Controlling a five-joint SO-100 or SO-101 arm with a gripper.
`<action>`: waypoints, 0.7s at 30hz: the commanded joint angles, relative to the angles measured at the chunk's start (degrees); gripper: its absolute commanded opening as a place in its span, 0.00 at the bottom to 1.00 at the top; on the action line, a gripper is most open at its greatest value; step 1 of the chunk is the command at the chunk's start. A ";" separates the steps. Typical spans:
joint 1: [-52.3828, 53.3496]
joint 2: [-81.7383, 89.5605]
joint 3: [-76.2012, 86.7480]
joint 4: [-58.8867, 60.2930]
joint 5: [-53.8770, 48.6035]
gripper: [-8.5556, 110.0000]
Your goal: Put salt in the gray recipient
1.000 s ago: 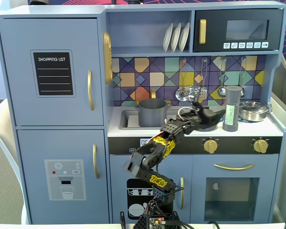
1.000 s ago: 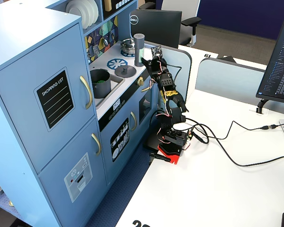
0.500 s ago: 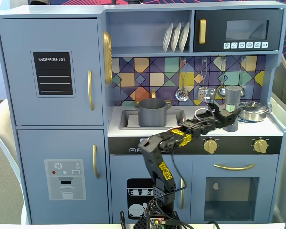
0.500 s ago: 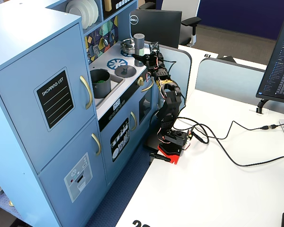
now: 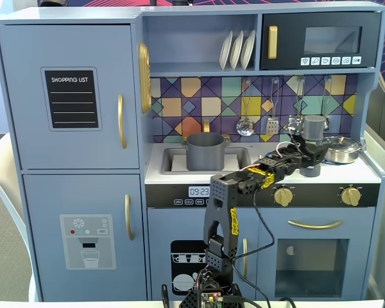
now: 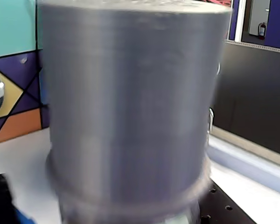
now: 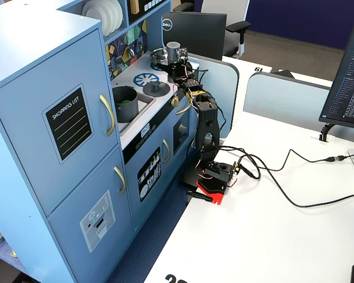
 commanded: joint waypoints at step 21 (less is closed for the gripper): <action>-33.66 34.19 -20.74 52.29 79.45 0.07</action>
